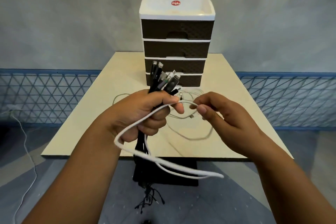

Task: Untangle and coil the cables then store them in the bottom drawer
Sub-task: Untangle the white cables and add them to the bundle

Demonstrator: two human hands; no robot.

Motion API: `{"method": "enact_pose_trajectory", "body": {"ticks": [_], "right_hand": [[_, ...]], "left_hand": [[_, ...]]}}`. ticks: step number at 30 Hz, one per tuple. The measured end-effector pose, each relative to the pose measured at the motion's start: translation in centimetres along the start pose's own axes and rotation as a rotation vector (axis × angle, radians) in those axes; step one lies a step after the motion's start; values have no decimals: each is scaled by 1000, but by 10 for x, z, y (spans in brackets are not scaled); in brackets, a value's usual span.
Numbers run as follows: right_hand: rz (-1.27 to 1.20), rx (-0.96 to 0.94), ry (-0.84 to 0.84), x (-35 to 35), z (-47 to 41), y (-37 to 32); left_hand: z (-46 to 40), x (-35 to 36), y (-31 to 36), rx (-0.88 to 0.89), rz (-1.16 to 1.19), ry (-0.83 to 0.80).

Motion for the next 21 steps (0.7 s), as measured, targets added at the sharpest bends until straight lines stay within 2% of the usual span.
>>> {"method": "enact_pose_trajectory", "body": {"ticks": [3, 7, 11, 15, 18, 21], "right_hand": [[-27, 68, -16, 4, 24, 17], [-102, 305, -70, 21, 57, 72], [-190, 544, -56, 51, 88, 129], [-309, 655, -42, 87, 102, 159], [-227, 671, -177, 114, 106, 164], [36, 670, -491, 132, 118, 164]], "left_hand": [[5, 1, -4, 33, -79, 136], [19, -12, -2, 119, 37, 307], [31, -19, 10, 241, 140, 388], [36, -15, 19, 326, 192, 417], [38, -7, 25, 378, 203, 409], [43, -1, 34, 432, 208, 382]]}}
Point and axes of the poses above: each hand's wrist, its own z-axis away from the middle knuckle, its own x-axis out of the palm, y = z × x, the point moved 8 cm from there along -z, towards the middle knuckle, and after that the axes turned 7 degrees about -y, right-handed, at the moved point
